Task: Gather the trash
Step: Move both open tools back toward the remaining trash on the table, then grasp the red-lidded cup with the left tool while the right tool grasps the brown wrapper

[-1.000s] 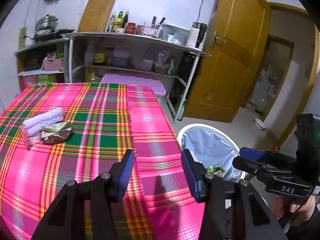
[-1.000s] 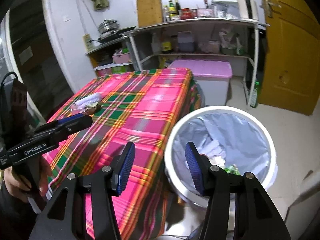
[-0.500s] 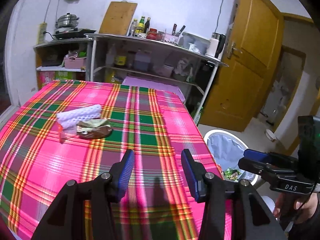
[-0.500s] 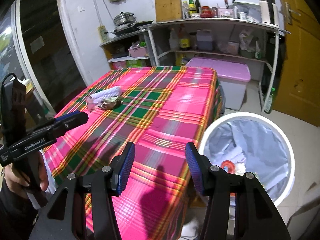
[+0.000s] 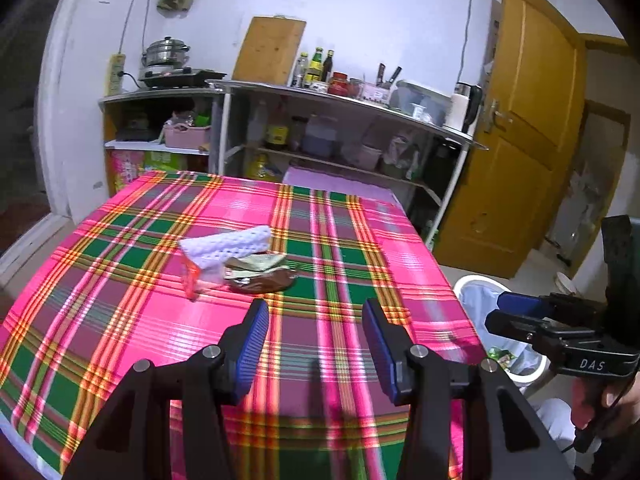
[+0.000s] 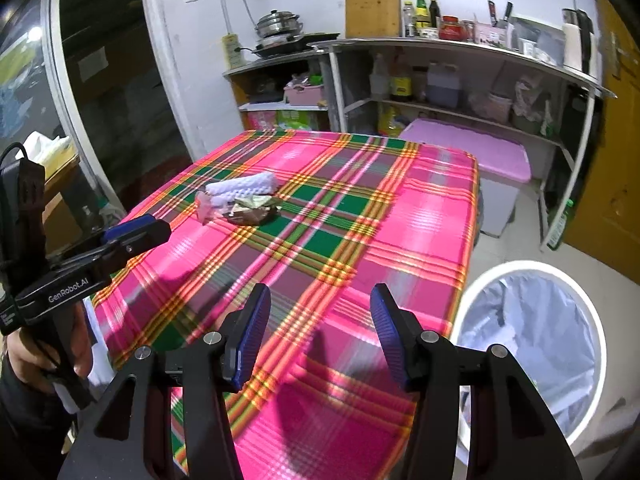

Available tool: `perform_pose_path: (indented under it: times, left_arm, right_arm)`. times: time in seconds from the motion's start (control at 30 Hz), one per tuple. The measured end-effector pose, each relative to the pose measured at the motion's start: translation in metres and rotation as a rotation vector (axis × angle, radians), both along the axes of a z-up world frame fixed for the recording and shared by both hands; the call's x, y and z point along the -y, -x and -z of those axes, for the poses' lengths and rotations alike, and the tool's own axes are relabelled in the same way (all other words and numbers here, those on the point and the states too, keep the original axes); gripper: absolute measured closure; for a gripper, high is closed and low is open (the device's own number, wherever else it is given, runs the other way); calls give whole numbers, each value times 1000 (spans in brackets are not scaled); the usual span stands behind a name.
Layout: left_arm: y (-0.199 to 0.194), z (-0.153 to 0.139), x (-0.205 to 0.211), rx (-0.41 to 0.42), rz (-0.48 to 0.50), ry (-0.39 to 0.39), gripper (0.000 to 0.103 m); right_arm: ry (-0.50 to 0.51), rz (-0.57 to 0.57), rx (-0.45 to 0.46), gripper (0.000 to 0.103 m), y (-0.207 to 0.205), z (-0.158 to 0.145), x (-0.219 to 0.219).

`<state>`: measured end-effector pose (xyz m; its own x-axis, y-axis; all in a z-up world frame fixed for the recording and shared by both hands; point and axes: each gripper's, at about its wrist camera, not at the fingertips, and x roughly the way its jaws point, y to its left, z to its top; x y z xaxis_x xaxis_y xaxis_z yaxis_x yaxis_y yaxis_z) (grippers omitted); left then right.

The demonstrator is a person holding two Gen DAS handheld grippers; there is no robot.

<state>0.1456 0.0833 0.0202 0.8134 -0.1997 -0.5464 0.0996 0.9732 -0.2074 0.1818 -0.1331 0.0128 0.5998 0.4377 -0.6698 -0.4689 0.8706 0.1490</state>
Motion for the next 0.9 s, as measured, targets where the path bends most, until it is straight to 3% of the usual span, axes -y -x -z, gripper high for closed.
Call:
perform_pose_path:
  times: [0.6, 0.9]
  left_arm:
    - [-52, 19, -71, -57, -82, -6, 55]
    - [-99, 45, -90, -148, -96, 4, 54]
  right_arm:
    - [40, -100, -26, 50, -52, 10, -60]
    - [59, -144, -54, 50, -76, 25, -89]
